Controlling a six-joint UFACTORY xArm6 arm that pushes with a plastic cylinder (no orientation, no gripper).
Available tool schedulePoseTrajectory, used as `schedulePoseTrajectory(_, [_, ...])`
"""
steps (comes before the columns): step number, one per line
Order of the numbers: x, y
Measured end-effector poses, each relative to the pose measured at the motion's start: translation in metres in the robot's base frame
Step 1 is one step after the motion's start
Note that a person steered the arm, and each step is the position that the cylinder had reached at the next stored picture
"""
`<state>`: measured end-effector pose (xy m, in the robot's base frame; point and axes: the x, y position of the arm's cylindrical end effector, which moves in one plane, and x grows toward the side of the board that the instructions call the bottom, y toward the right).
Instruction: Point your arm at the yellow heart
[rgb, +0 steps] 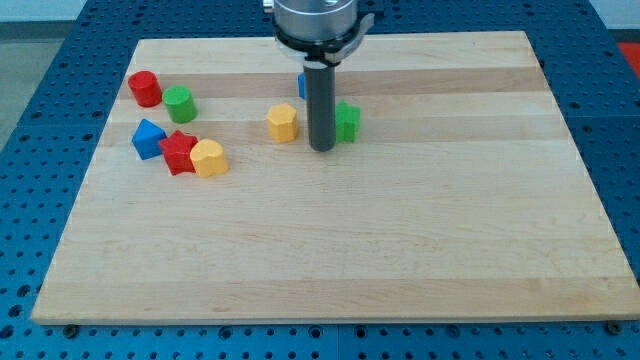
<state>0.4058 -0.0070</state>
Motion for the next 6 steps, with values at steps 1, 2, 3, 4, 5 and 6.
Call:
schedulePoseTrajectory(1, [0.004,-0.001])
schedulePoseTrajectory(2, [0.021,-0.037])
schedulePoseTrajectory(3, [0.021,-0.071])
schedulePoseTrajectory(4, [0.019,-0.102])
schedulePoseTrajectory(5, [0.014,-0.113])
schedulePoseTrajectory(6, [0.008,-0.113])
